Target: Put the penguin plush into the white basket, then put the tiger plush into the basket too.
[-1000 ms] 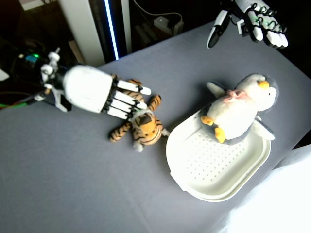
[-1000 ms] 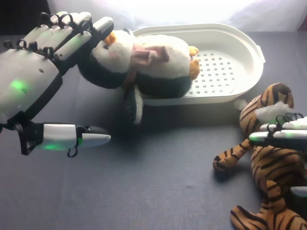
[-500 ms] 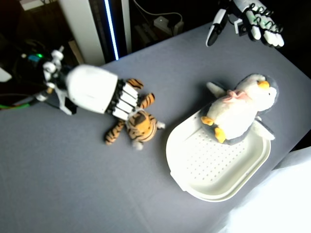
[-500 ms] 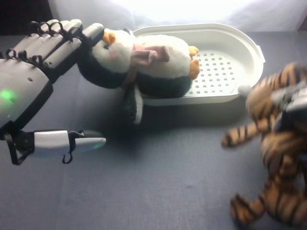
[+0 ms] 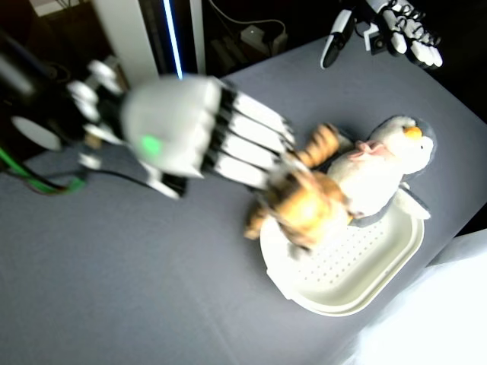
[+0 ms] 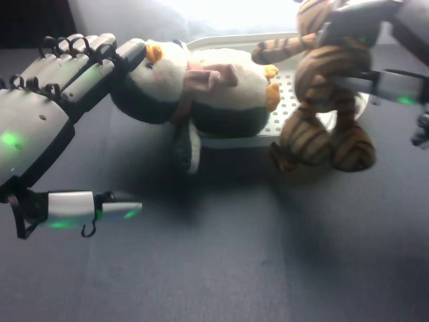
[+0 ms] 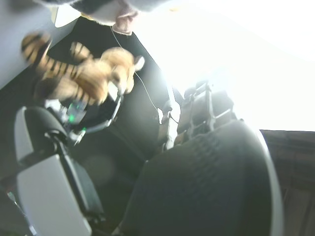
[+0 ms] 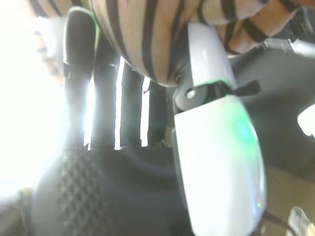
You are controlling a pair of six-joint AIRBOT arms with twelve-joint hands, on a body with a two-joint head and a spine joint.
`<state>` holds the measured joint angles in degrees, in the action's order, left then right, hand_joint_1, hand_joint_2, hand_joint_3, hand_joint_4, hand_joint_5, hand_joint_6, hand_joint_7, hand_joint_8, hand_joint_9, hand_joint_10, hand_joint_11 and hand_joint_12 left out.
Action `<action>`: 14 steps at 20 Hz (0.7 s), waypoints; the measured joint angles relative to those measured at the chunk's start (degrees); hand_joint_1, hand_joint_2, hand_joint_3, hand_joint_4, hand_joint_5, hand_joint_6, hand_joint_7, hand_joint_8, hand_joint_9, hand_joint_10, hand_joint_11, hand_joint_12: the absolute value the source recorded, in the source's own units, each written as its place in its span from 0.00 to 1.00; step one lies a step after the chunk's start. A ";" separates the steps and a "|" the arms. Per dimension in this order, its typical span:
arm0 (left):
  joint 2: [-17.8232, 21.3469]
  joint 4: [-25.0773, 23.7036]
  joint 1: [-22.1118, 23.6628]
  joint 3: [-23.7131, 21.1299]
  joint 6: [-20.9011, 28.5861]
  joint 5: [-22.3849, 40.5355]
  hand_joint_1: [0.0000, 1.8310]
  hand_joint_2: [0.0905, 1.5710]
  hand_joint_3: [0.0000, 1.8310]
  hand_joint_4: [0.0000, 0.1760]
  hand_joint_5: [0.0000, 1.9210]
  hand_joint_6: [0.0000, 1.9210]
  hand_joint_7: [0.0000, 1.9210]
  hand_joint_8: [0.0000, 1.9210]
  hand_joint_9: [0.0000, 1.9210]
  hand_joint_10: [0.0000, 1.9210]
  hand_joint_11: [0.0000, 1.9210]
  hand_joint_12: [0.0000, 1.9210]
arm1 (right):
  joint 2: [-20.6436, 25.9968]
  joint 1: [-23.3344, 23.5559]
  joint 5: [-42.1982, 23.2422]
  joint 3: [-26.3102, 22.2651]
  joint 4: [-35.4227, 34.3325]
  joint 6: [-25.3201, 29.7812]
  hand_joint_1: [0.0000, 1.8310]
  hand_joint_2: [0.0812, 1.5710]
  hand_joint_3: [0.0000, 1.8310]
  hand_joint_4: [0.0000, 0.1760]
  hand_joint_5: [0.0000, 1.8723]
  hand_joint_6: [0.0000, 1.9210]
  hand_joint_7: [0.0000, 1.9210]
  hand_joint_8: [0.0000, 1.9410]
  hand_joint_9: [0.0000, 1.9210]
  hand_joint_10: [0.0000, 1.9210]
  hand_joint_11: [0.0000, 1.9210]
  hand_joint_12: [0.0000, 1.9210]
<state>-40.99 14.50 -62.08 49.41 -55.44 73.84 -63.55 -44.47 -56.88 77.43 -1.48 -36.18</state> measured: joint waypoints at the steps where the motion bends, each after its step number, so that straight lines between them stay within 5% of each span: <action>1: -0.33 0.04 0.00 0.13 0.00 -0.09 0.42 0.45 0.00 0.77 0.00 0.00 0.00 0.00 0.00 0.00 0.00 0.00 | -1.14 1.46 3.72 1.62 1.03 0.02 0.66 0.73 0.00 0.00 0.46 0.56 0.46 0.63 0.35 0.43 0.24 0.70; 2: -0.66 -0.02 0.00 0.17 0.02 -0.26 0.43 0.45 0.00 0.87 0.00 0.00 0.00 0.00 0.00 0.00 0.00 0.00 | -1.53 1.99 6.08 2.36 1.66 0.04 0.66 0.69 0.00 0.00 0.38 0.23 0.39 0.27 0.34 0.29 0.22 0.61; 3: -0.70 -0.17 0.00 0.20 0.11 -1.20 0.43 0.46 0.00 0.97 0.00 0.00 0.00 0.00 0.00 0.00 0.00 0.00 | -1.57 2.25 8.98 2.89 2.56 0.13 0.54 0.70 0.00 0.00 0.30 0.06 0.31 0.08 0.30 0.15 0.16 0.52; 4: -0.72 -0.13 0.00 0.22 0.26 -1.68 0.45 0.47 0.01 0.97 0.00 0.00 0.00 0.00 0.00 0.00 0.00 0.00 | -1.55 2.43 10.58 3.02 2.64 0.13 0.45 0.72 0.00 0.00 0.18 0.01 0.23 0.02 0.24 0.05 0.09 0.44; 5: -0.83 0.00 -0.22 0.26 0.48 -1.77 0.46 0.47 0.01 0.95 0.00 0.00 0.00 0.00 0.00 0.00 0.00 0.00 | -1.51 2.43 11.85 3.28 2.95 0.07 0.36 0.73 0.00 0.23 0.08 0.00 0.15 0.00 0.17 0.01 0.02 0.40; 6: -1.09 -0.28 -0.35 0.46 0.70 -1.49 0.45 0.48 0.01 0.97 0.00 0.00 0.00 0.00 0.00 0.00 0.00 0.00 | -1.40 2.43 11.93 3.28 2.75 0.11 0.34 0.75 0.00 0.28 0.04 0.00 0.12 0.00 0.14 0.00 0.00 0.35; 7: -1.38 -0.28 -0.63 0.46 0.85 -1.51 0.44 0.50 0.01 0.89 0.00 0.00 0.00 0.00 0.00 0.00 0.00 0.00 | -1.03 2.64 11.50 3.10 2.60 0.11 0.30 0.74 0.00 0.58 0.01 0.00 0.08 0.00 0.11 0.00 0.00 0.23; 8: -1.49 -0.26 -0.85 0.44 0.90 -1.55 0.43 0.51 0.02 0.80 0.00 0.00 0.00 0.00 0.00 0.00 0.00 0.00 | -0.83 2.82 10.62 2.97 2.54 0.13 0.25 0.74 0.00 0.76 0.00 0.00 0.05 0.00 0.08 0.00 0.00 0.14; 10: -1.55 0.68 -1.70 0.15 0.90 -0.90 0.42 0.52 0.02 0.65 0.00 0.00 0.00 0.00 0.00 0.00 0.00 0.00 | 0.33 2.82 8.50 1.27 1.77 0.13 0.20 0.75 0.00 0.97 0.00 0.00 0.04 0.00 0.06 0.00 0.00 0.06; 12: -1.55 2.19 -3.74 -0.02 1.97 0.76 0.43 0.52 0.02 0.72 0.00 0.00 0.00 0.00 0.00 0.00 0.00 0.00 | 1.55 0.92 2.80 -1.79 -0.52 1.01 0.29 0.79 0.01 0.89 0.02 0.00 0.06 0.00 0.07 0.00 0.00 0.01; 14: -1.53 2.97 -5.03 -0.26 2.97 3.23 0.41 0.52 0.02 0.63 0.00 0.00 0.00 0.00 0.00 0.00 0.00 0.00 | 4.57 -3.54 -4.39 -4.59 -0.31 3.04 0.22 0.76 0.00 0.84 0.00 0.00 0.05 0.00 0.06 0.00 0.00 0.00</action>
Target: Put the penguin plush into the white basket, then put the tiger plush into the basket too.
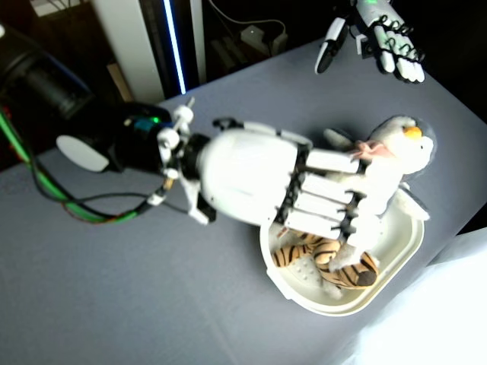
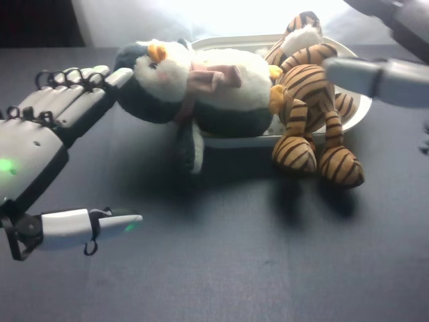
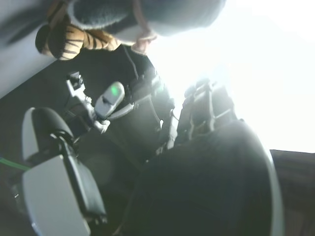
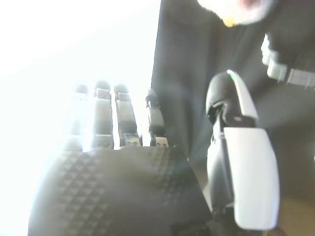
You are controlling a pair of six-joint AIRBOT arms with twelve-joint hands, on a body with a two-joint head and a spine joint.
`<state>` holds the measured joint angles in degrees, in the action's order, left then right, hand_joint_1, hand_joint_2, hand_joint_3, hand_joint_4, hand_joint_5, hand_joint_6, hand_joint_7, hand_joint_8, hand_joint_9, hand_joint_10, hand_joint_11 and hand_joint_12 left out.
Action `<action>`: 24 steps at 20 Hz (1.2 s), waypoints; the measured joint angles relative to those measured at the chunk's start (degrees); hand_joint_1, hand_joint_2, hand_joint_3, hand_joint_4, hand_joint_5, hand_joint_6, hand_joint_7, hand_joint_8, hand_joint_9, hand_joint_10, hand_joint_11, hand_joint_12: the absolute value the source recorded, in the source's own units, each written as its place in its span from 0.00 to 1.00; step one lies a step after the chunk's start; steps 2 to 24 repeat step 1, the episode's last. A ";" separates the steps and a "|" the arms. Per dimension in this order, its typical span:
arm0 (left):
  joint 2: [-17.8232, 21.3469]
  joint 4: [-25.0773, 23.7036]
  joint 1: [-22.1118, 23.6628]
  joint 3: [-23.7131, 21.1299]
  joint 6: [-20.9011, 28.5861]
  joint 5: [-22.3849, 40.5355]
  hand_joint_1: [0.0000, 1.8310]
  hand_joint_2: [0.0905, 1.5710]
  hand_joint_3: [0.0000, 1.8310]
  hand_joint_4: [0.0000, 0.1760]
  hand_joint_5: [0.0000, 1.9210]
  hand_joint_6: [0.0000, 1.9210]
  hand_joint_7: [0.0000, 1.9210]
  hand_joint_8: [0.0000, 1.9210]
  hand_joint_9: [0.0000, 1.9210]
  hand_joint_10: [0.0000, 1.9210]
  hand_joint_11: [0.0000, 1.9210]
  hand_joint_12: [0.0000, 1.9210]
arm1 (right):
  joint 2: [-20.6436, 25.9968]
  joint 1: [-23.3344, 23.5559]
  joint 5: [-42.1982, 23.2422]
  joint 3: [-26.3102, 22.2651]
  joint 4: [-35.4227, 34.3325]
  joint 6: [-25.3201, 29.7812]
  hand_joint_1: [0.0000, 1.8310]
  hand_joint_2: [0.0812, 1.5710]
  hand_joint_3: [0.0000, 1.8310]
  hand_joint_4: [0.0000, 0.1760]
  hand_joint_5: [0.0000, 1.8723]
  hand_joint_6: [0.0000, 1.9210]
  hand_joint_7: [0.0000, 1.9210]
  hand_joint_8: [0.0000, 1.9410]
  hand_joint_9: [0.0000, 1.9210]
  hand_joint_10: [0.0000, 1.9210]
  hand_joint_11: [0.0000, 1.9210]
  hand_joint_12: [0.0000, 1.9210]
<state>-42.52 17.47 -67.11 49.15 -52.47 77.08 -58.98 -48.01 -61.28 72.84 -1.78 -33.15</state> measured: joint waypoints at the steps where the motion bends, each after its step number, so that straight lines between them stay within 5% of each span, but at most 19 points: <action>1: 0.07 0.55 -0.31 -0.11 0.02 0.68 0.40 0.53 0.02 0.93 0.00 0.00 0.00 0.00 0.00 0.00 0.02 0.01 | 0.37 -1.09 -2.58 -0.57 -1.73 0.20 0.21 0.77 0.00 0.71 0.00 0.00 0.01 0.00 0.01 0.00 0.00 0.00; 24: 0.07 0.55 -0.31 -0.11 0.02 0.68 0.40 0.53 0.02 0.93 0.00 0.00 0.00 0.00 0.00 0.00 0.02 0.01 | 0.37 -1.09 -2.58 -0.57 -1.73 0.20 0.21 0.77 0.00 0.71 0.00 0.00 0.01 0.00 0.01 0.00 0.00 0.00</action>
